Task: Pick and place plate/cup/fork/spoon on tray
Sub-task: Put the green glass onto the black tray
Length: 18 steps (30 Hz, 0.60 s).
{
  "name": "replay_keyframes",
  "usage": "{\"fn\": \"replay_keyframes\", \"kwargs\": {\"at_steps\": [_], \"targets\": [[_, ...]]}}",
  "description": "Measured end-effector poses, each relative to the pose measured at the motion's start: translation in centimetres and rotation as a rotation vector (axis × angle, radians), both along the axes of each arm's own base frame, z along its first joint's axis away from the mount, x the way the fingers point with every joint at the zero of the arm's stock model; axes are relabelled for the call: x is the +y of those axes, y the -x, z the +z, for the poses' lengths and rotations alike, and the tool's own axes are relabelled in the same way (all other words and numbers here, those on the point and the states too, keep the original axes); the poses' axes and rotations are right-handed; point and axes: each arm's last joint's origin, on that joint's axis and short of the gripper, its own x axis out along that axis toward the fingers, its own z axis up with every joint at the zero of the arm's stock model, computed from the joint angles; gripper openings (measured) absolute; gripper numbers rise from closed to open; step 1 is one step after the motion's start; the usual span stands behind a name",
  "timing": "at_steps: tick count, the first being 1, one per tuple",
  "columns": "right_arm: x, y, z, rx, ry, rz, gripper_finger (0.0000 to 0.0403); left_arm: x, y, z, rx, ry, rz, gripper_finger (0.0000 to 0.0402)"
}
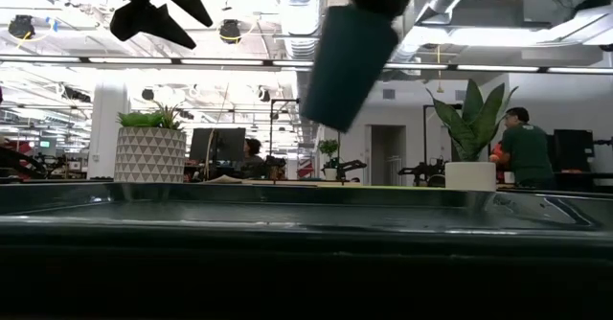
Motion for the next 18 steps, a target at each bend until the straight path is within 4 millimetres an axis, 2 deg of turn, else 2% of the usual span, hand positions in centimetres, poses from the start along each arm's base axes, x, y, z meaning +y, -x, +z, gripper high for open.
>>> {"fn": "replay_keyframes", "kwargs": {"at_steps": [11,18], "targets": [[0.8,-7.7,-2.5,0.039,0.084,0.168,0.0006,0.0,0.0,-0.1,0.016,-0.003,-0.019,0.0229],[1.0,-10.4,-4.3,0.087,0.111,0.226,0.0006,-0.1,0.0,-0.1,0.025,0.022,-0.048,0.0229]]}}
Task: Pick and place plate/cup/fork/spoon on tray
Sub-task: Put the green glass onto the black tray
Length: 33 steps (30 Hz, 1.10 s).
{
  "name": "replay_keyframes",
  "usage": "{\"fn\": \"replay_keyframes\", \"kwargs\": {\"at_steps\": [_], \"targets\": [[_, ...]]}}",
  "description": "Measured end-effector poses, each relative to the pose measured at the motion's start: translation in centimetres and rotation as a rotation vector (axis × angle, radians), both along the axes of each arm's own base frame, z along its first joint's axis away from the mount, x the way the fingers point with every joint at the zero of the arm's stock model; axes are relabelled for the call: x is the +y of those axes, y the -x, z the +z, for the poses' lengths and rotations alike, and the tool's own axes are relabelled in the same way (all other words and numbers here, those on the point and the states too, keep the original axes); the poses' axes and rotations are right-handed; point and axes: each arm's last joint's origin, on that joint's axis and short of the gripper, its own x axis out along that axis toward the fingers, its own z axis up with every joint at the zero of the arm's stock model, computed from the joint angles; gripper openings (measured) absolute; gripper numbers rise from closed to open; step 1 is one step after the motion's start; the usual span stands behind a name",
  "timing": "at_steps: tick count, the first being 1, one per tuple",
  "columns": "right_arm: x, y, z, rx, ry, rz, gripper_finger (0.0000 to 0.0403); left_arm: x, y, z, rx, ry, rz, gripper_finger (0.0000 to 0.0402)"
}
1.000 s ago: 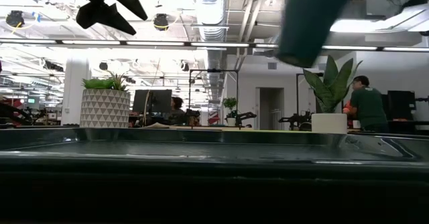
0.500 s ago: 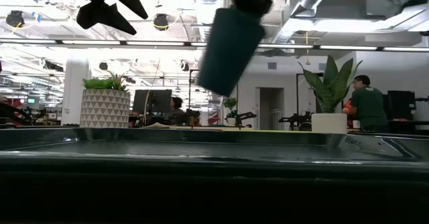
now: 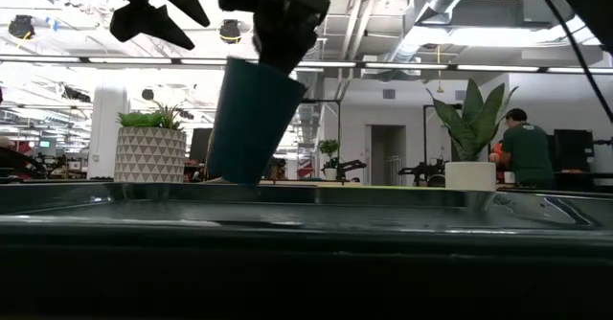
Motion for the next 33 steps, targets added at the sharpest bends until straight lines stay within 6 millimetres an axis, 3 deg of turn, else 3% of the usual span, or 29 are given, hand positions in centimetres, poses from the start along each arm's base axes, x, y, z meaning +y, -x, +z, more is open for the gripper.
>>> {"fn": "replay_keyframes", "kwargs": {"at_steps": [6,18,33], "targets": [[0.0,-0.8,-1.7,0.054,0.011,0.012,0.0006,-0.1,0.1,-0.1,0.019,0.027,-0.032,0.0229],[-0.1,-0.5,-1.3,0.07,0.002,0.01,0.0011,-0.1,0.2,-0.2,0.032,0.021,-0.028,0.0229],[-0.5,-1.1,-1.1,0.012,-0.021,-0.002,0.0125,-0.1,0.2,-0.2,0.031,0.015,-0.022,0.0229]]}}
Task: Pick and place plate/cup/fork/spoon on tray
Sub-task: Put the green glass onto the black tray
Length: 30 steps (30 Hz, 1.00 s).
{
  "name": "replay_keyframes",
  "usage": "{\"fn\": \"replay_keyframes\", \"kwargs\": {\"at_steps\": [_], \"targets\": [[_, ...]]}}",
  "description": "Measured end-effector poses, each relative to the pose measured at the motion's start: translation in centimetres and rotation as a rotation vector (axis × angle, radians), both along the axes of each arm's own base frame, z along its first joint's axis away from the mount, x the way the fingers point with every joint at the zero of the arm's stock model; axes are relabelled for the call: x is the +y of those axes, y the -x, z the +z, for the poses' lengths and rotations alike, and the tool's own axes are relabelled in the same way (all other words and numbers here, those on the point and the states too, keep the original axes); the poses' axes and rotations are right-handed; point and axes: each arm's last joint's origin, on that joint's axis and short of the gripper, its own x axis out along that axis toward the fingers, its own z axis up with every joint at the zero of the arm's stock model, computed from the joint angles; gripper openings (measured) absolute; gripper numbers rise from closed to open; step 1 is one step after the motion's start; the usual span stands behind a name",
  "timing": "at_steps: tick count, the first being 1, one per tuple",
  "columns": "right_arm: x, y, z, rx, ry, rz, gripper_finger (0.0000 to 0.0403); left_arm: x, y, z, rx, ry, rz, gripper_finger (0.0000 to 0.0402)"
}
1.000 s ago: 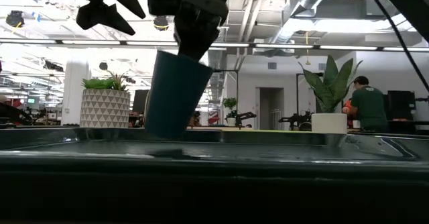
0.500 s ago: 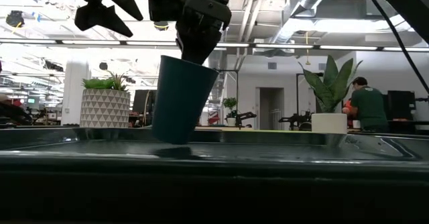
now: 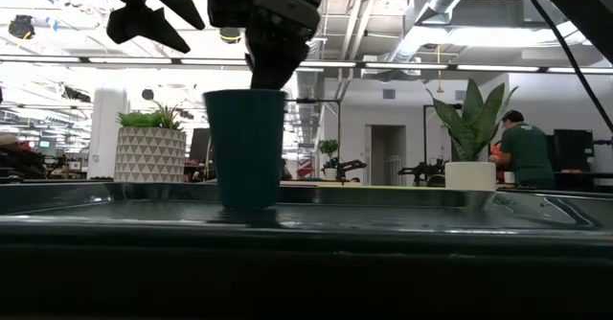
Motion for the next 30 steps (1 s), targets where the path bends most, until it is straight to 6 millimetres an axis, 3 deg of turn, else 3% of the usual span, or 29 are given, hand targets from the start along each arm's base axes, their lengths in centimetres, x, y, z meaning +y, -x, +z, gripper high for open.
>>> {"fn": "replay_keyframes", "kwargs": {"at_steps": [10,15,23,27,30], "targets": [[0.0,0.0,3.0,-0.061,-0.003,-0.022,0.0186,0.0,0.0,0.0,0.006,-0.001,0.0,0.0229],[-0.4,2.2,4.7,0.053,0.046,-0.057,0.019,0.0,0.1,-0.1,0.023,-0.017,-0.012,0.0229],[0.3,7.0,10.2,0.099,0.016,-0.144,0.0163,0.1,0.2,-0.2,0.037,-0.035,0.001,0.0229],[1.5,8.0,10.6,0.123,0.045,-0.143,0.013,0.1,0.2,-0.2,0.041,-0.04,-0.004,0.0229],[3.0,8.5,9.3,0.176,0.073,-0.104,0.0097,0.1,0.2,-0.2,0.045,-0.049,-0.012,0.0229]]}}
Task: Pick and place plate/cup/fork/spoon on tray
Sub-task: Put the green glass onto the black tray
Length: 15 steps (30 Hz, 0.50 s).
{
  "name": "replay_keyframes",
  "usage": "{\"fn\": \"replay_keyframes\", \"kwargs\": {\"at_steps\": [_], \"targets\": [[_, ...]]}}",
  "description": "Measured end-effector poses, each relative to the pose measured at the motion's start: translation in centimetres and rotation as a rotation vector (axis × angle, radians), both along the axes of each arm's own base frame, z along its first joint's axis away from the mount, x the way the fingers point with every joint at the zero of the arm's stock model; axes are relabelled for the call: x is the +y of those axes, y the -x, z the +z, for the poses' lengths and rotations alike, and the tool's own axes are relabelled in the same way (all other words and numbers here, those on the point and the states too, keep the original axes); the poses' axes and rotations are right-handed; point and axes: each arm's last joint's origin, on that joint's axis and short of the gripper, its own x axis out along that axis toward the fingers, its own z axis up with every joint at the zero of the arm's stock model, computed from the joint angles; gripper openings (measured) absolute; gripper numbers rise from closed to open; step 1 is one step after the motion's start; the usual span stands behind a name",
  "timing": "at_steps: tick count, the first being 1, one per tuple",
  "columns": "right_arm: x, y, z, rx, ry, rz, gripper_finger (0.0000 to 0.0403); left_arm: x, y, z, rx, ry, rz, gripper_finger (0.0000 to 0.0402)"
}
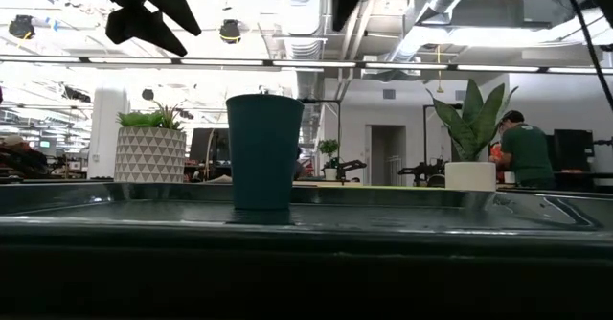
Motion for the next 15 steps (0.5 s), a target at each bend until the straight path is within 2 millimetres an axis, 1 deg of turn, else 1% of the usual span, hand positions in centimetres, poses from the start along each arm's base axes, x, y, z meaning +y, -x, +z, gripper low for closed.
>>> {"fn": "replay_keyframes", "kwargs": {"at_steps": [2,4,6,9,11,13,15], "targets": [[0.9,1.2,-0.9,0.058,0.01,0.012,0.0074,0.0,0.0,0.0,0.002,-0.005,-0.005,0.0229],[1.5,3.5,-0.9,0.087,0.019,-0.013,0.0055,0.0,0.0,0.0,0.006,-0.014,-0.013,0.0229],[1.6,6.3,-0.2,0.056,0.034,-0.06,0.0036,0.0,0.0,0.0,0.008,-0.025,-0.018,0.0229],[1.0,10.3,0.4,-0.138,0.011,-0.192,0.0012,0.0,0.0,0.0,0.013,-0.037,-0.025,0.0229],[0.4,12.2,-0.2,-0.322,-0.068,-0.278,0.0007,0.0,0.0,0.0,0.013,-0.037,-0.025,0.0229],[-0.1,13.3,-1.6,-0.492,-0.162,-0.336,0.0009,0.0,0.0,0.0,0.012,-0.037,-0.025,0.0229],[-0.6,13.5,-3.8,-0.626,-0.233,-0.376,0.001,0.0,0.0,0.0,0.012,-0.038,-0.024,0.0229]]}}
